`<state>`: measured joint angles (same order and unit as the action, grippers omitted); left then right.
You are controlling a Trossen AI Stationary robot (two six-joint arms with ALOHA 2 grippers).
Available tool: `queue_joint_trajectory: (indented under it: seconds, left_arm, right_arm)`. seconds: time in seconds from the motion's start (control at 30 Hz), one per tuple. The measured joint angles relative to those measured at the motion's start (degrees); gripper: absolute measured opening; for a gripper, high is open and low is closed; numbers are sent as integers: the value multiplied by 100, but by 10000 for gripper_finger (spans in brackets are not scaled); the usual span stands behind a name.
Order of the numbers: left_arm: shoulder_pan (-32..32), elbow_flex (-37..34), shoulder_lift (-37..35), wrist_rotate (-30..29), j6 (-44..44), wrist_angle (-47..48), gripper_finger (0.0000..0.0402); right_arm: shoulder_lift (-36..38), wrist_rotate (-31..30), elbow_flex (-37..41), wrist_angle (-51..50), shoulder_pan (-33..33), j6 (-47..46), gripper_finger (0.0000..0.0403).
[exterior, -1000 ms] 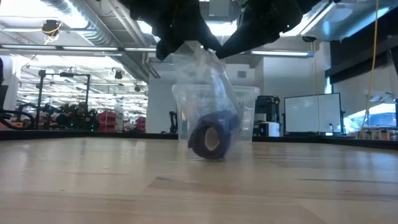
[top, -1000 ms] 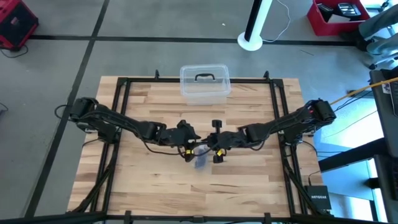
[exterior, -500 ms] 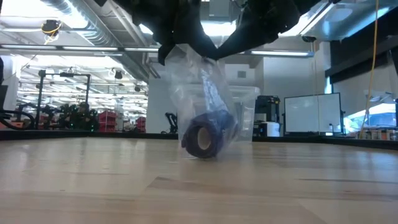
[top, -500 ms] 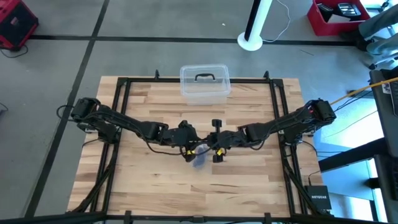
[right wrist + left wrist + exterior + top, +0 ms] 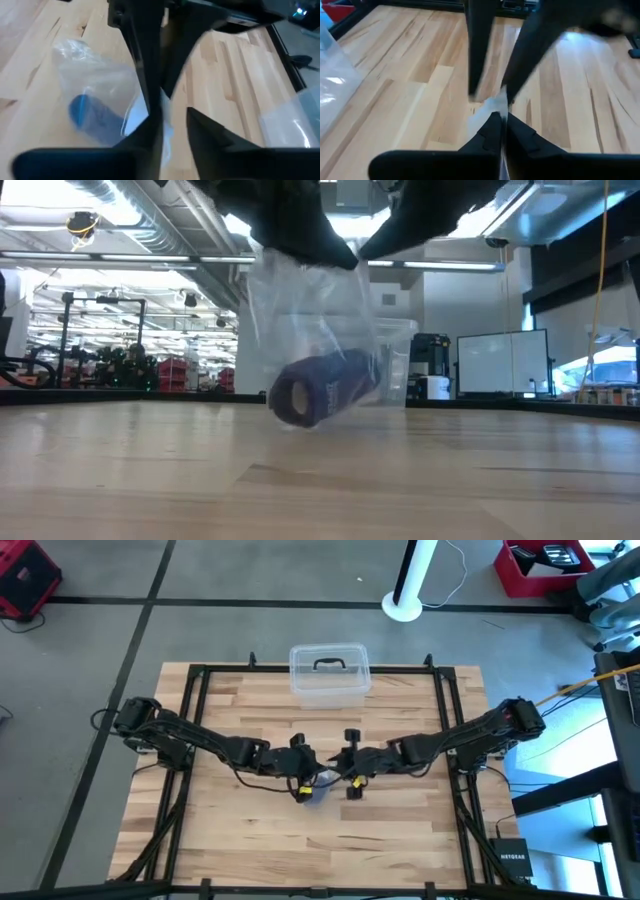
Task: Roll bandage
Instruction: Close the transparent zip bag
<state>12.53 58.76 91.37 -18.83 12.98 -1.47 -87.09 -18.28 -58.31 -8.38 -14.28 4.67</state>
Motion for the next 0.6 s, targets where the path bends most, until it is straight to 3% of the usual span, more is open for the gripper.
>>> queue_joint_trajectory:
  seconds: [0.13, 0.27, 0.47, 0.6]
  left_arm:
    - [115, 4, -2, -18, -248, -37, 0]
    - [199, 4, -2, 0, -525, -313, 0]
    - [219, 4, -4, 0, -587, -411, 0]
    - [222, 4, -2, 2, -595, -398, 0]
  right_arm:
    - [697, 196, 33, -590, -40, -167, 134]
    - [1308, 375, 624, -632, -37, 19, 155]
    - [1744, 166, 2177, 1218, -33, -125, 158]
    - [1730, 90, 2470, 1950, -33, -301, 158]
